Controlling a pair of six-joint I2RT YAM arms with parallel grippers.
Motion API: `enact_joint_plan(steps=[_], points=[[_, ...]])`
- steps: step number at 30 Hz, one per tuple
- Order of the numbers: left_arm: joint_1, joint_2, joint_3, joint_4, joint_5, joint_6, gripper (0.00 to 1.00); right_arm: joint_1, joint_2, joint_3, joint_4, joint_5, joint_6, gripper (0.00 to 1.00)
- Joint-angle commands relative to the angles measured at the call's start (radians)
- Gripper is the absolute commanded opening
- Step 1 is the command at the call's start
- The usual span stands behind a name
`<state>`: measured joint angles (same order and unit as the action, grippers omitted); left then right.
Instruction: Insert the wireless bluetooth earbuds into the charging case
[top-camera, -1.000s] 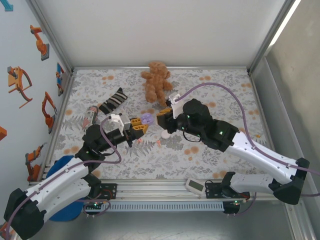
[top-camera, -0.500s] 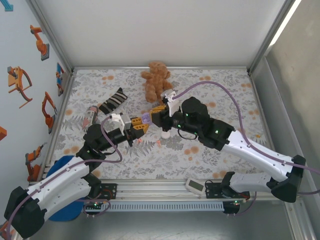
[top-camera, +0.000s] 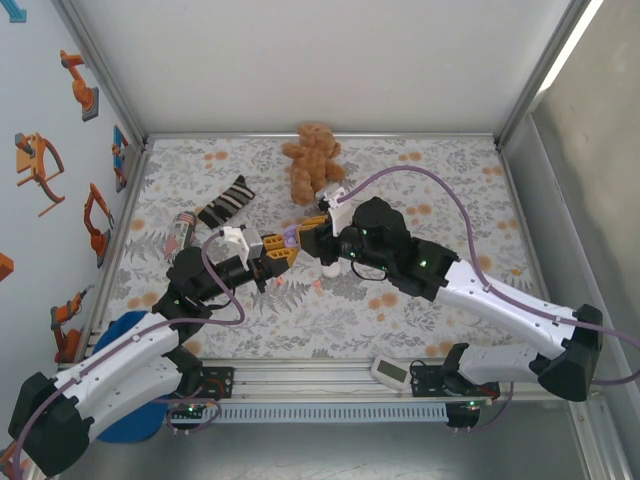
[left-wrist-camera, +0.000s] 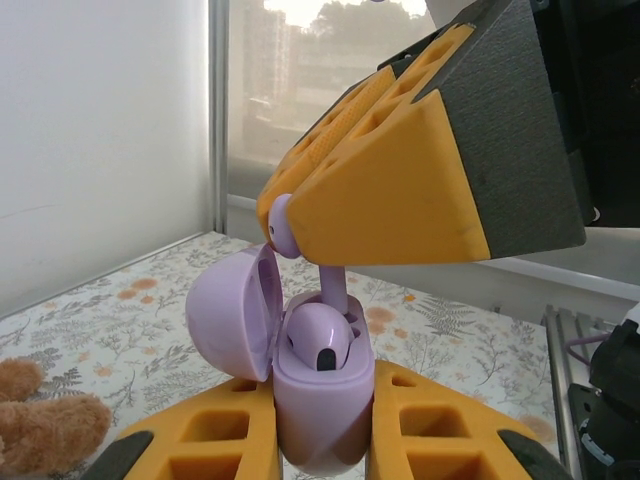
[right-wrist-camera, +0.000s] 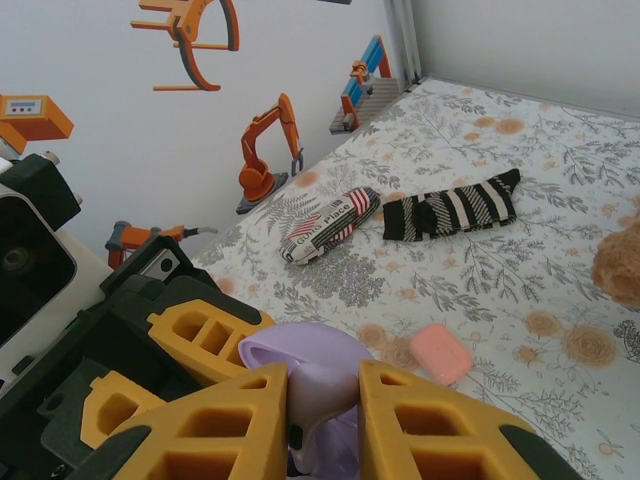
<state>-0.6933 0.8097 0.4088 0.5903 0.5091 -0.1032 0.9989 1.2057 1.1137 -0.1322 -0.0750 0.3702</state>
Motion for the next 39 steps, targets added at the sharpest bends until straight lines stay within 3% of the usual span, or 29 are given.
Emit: enact_joint_plan(steps=[1, 20, 39], points=[[-0.006, -0.006, 0.037, 0.037, 0.022, -0.008, 0.0, 0.009, 0.007, -0.012, 0.032, -0.003, 0.019, 0.22], [-0.007, -0.003, 0.038, 0.036, 0.022, -0.009, 0.0, 0.018, -0.02, -0.026, -0.007, -0.007, 0.032, 0.25], [-0.01, -0.037, 0.031, 0.005, 0.028, -0.015, 0.0, 0.003, -0.095, 0.068, -0.13, 0.046, -0.059, 0.7]])
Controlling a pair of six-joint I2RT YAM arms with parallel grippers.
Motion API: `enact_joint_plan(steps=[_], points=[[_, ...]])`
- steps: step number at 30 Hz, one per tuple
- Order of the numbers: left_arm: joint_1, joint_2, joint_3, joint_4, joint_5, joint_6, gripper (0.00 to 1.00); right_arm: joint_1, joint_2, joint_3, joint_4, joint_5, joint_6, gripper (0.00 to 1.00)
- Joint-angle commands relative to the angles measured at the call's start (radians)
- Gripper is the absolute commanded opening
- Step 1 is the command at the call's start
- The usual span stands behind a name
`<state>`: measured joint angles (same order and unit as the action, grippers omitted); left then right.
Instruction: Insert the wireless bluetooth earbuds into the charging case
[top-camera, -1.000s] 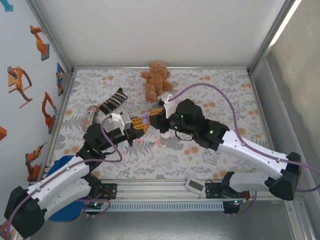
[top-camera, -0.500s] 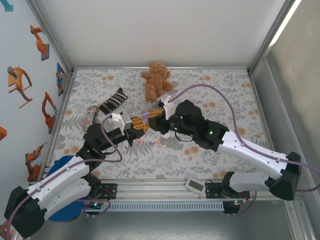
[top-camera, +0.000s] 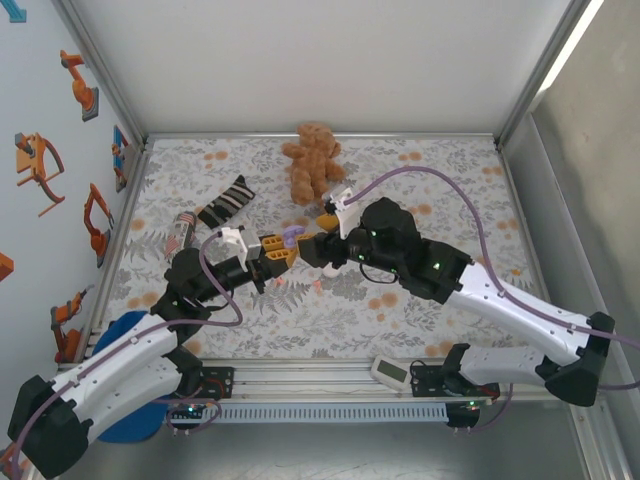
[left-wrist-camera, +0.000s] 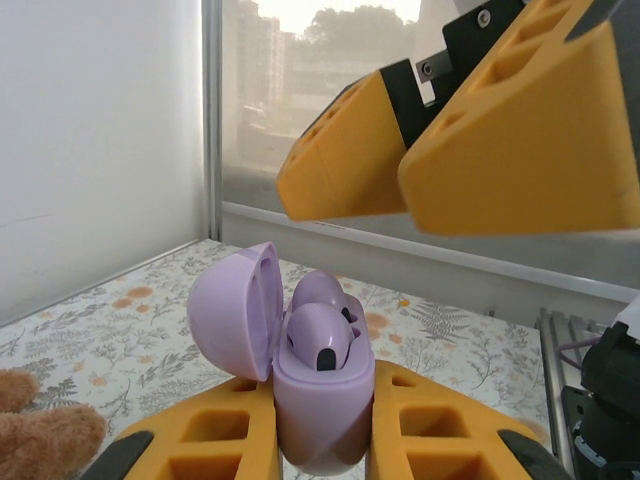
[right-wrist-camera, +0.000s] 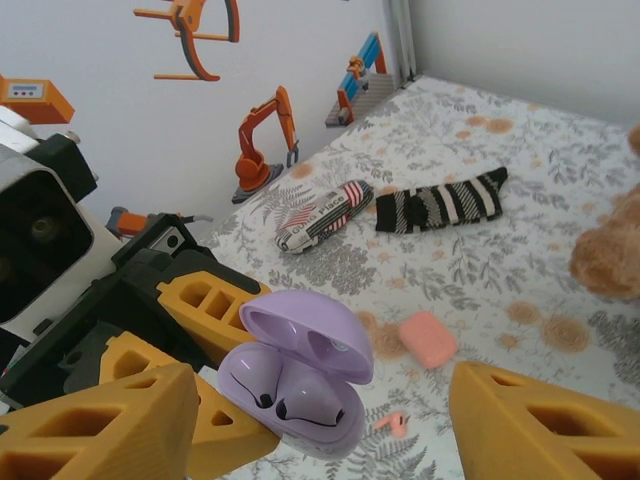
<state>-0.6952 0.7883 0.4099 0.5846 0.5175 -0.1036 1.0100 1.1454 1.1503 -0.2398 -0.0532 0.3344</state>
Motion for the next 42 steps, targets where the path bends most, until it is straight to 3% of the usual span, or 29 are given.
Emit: enact_joint_plan(steps=[1, 9, 17, 23, 42], points=[[-0.008, -0.017, 0.03, 0.011, 0.019, -0.014, 0.0, -0.01, -0.041, 0.03, -0.024, 0.025, -0.027, 0.72], [-0.014, -0.012, 0.03, 0.016, 0.044, -0.022, 0.0, -0.04, -0.092, -0.016, -0.011, -0.001, -0.032, 0.83], [-0.018, -0.006, 0.03, 0.024, 0.055, -0.03, 0.0, -0.147, -0.162, -0.158, 0.2, -0.234, 0.085, 0.96], [-0.023, -0.006, 0.03, 0.027, 0.058, -0.032, 0.0, -0.198, -0.163, -0.205, 0.277, -0.35, 0.164, 0.98], [-0.032, -0.005, 0.032, 0.03, 0.059, -0.03, 0.0, -0.198, -0.016, -0.193, 0.317, -0.58, 0.281, 0.96]])
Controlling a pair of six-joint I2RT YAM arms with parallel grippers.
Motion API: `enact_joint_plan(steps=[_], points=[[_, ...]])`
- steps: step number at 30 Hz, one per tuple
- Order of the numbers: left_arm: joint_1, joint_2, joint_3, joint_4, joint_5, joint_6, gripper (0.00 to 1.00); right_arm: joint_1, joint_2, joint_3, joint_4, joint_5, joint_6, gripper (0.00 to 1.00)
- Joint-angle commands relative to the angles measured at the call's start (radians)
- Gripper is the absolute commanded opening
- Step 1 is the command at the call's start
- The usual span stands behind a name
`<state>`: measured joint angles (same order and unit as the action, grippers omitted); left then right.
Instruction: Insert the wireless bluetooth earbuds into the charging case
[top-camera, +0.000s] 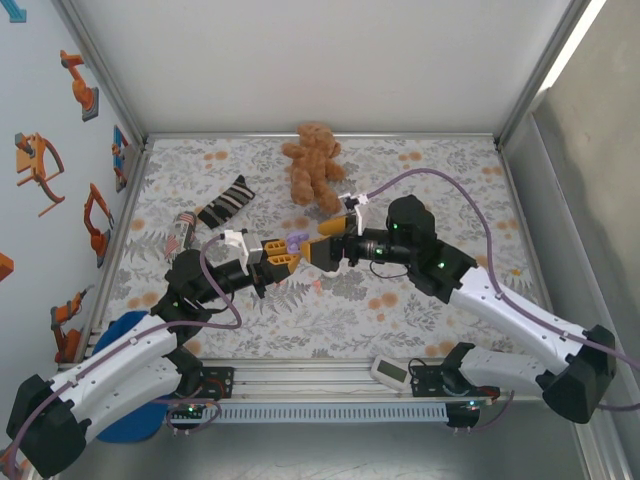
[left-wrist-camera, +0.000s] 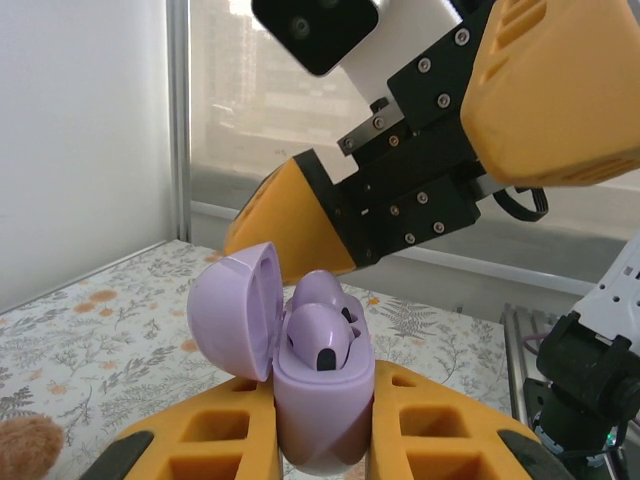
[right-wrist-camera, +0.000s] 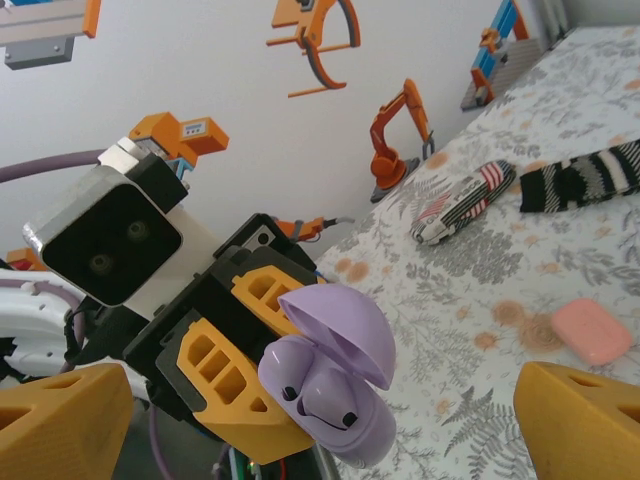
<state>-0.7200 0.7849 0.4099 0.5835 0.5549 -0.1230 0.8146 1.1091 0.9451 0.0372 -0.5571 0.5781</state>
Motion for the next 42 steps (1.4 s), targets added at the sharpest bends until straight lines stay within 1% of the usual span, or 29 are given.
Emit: enact_joint_plan(steps=[1, 9, 15, 23, 31, 42], points=[[-0.007, 0.0, 0.032, 0.032, 0.021, -0.01, 0.0, -0.003, 0.029, 0.014, 0.047, -0.086, 0.045, 0.96], [-0.007, 0.005, 0.035, 0.031, 0.021, -0.006, 0.0, -0.002, 0.046, 0.023, 0.07, -0.112, 0.056, 0.93], [-0.008, 0.017, 0.036, 0.039, 0.02, -0.006, 0.0, -0.002, 0.06, 0.042, 0.07, -0.145, 0.059, 0.91], [-0.009, 0.023, 0.039, 0.038, 0.02, -0.006, 0.0, -0.001, 0.064, 0.071, 0.05, -0.16, 0.044, 0.89], [-0.009, 0.024, 0.04, 0.033, 0.02, -0.004, 0.0, -0.002, 0.049, 0.095, 0.013, -0.164, 0.015, 0.88], [-0.01, 0.028, 0.04, 0.028, 0.019, -0.001, 0.0, -0.002, 0.011, 0.086, -0.017, -0.152, -0.004, 0.87]])
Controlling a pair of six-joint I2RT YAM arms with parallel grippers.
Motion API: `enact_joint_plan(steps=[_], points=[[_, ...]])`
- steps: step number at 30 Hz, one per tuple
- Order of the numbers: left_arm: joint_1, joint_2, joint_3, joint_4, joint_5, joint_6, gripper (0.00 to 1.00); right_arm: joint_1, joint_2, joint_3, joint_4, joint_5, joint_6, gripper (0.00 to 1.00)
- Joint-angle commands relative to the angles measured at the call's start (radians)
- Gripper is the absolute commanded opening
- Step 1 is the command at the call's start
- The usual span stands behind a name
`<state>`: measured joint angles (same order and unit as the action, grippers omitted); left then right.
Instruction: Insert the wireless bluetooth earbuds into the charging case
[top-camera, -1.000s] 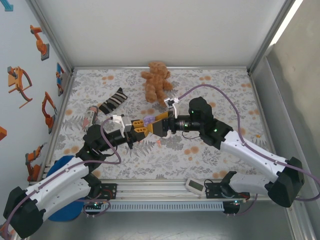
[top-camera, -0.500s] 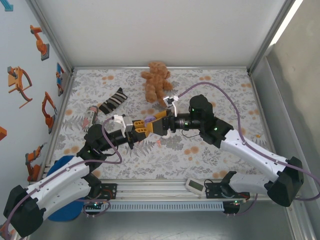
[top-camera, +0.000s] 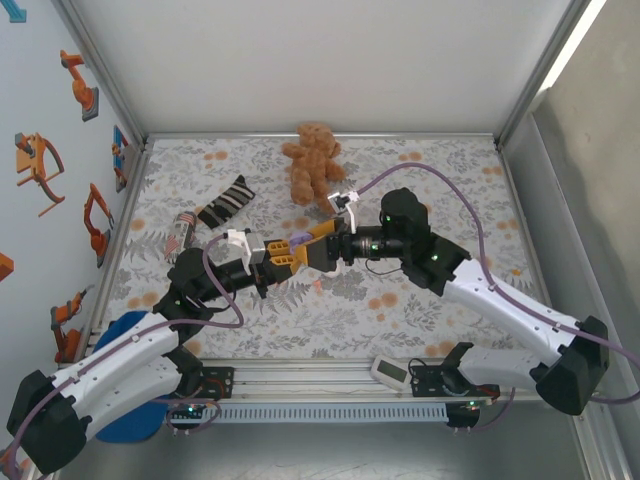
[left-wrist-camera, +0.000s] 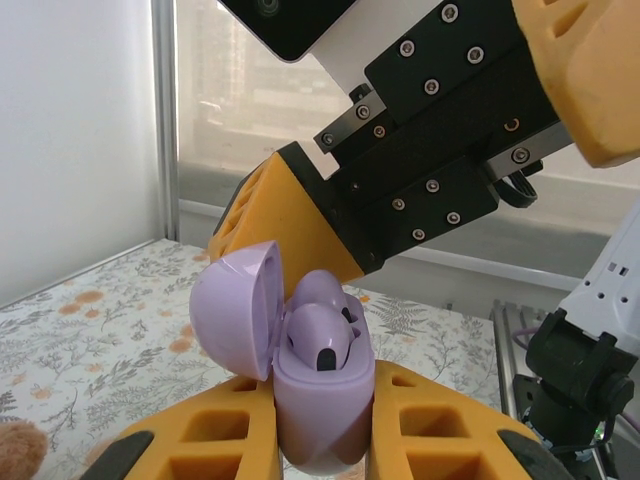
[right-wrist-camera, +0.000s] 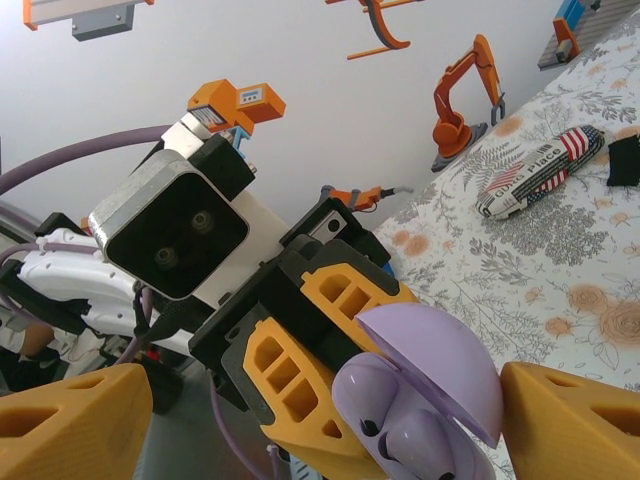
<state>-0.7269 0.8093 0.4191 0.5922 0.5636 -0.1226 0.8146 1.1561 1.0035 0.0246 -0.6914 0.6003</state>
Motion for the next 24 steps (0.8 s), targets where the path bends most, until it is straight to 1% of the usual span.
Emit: enact_joint_plan(steps=[1, 14, 24], points=[[-0.004, 0.004, 0.031, 0.02, 0.011, -0.002, 0.0, -0.001, -0.039, 0.024, -0.005, -0.017, -0.026, 0.87], [-0.005, 0.003, 0.033, 0.018, 0.009, -0.005, 0.0, -0.001, -0.084, -0.012, -0.004, 0.001, -0.031, 0.87], [-0.01, -0.003, 0.034, 0.011, 0.01, -0.005, 0.0, -0.001, -0.105, 0.004, -0.089, 0.065, -0.103, 0.87]])
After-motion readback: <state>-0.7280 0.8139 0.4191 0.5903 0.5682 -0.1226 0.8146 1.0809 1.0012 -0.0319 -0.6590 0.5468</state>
